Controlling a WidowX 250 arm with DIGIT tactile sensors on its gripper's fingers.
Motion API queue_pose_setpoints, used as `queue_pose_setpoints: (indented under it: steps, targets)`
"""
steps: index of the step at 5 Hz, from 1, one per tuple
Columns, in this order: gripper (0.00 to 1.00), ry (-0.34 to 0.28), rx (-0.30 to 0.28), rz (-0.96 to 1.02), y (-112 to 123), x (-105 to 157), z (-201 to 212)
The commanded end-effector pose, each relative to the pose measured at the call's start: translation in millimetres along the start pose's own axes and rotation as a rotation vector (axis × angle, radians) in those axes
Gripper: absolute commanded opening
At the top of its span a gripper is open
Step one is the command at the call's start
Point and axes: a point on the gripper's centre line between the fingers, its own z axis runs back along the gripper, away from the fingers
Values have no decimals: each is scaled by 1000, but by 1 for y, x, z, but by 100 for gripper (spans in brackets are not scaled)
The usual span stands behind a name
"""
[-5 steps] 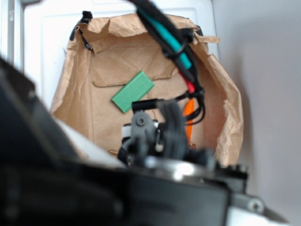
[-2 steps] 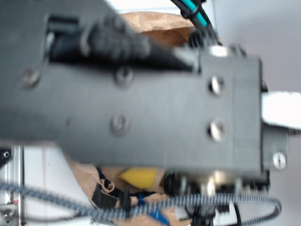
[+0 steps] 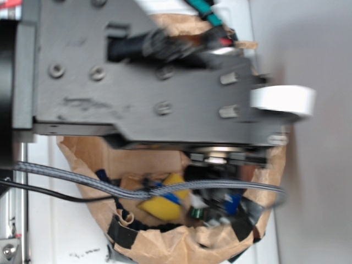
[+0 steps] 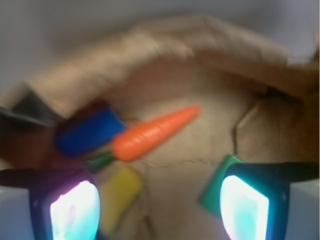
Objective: Grab the green block.
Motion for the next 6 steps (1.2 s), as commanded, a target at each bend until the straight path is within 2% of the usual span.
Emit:
queue_pose_setpoints:
  steps: [1,2,6]
  targets:
    - [100,-92,134,112,23,2,-36]
    - [100,-72,170,220,16,18,-49]
    - [100,-72,170,220,16,18,-49]
